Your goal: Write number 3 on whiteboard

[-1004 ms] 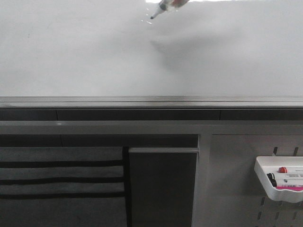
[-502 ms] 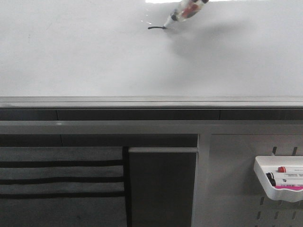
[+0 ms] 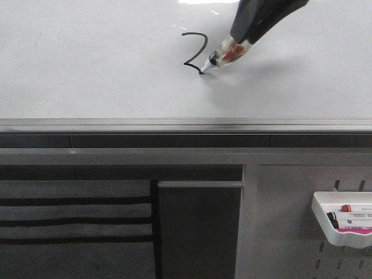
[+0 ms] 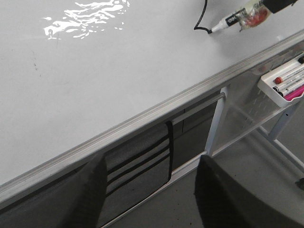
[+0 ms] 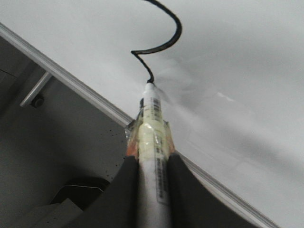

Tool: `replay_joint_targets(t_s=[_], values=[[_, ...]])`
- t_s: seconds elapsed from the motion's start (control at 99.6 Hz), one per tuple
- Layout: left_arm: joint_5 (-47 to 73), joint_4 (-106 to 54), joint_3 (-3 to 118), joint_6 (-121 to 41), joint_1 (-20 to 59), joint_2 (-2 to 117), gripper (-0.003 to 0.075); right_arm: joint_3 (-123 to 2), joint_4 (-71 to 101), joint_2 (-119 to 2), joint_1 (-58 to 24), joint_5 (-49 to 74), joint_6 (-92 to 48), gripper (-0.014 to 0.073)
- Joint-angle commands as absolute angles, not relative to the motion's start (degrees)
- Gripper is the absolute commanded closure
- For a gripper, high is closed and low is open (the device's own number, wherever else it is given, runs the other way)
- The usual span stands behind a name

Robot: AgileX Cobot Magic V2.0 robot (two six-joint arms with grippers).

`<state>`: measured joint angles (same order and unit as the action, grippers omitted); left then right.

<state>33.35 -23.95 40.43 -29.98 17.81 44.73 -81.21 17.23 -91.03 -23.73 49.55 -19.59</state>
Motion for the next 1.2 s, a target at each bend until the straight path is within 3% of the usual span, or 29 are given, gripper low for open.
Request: replay_joint_targets(t_s=[0.0, 0.07, 0.201, 0.462, 0.803, 1.195], values=[[29.87, -25.52, 42.01, -29.61, 17.55, 44.86, 0.0333, -80.28, 17.13, -90.21, -26.34, 38.36, -19.84, 0.0576], [29.87, -25.52, 42.01, -29.61, 17.55, 44.86, 0.0333, -81.50, 17.13, -91.23, -27.88, 36.20, -19.84, 0.0576], [29.87, -25.52, 42.01, -29.61, 17.55, 44.86, 0.0333, -82.57, 18.84, -87.50, -28.19, 43.77, -23.87, 0.0576], [29.87, -25.52, 42.01, -29.61, 17.55, 44.86, 0.0333, -65.58, 39.00, -70.74, -31.08, 38.95, -49.02, 0.0576], [29.87, -25.52, 42.01, -29.61, 17.55, 44.86, 0.0333, -56.42, 39.00, -60.94, -31.18, 45.40, -50.33, 0.0576], [29.87, -25.52, 42.01, -29.61, 17.55, 44.86, 0.0333, -55.60, 38.92, -60.20, -31.18, 48.07, -62.16, 0.0576]])
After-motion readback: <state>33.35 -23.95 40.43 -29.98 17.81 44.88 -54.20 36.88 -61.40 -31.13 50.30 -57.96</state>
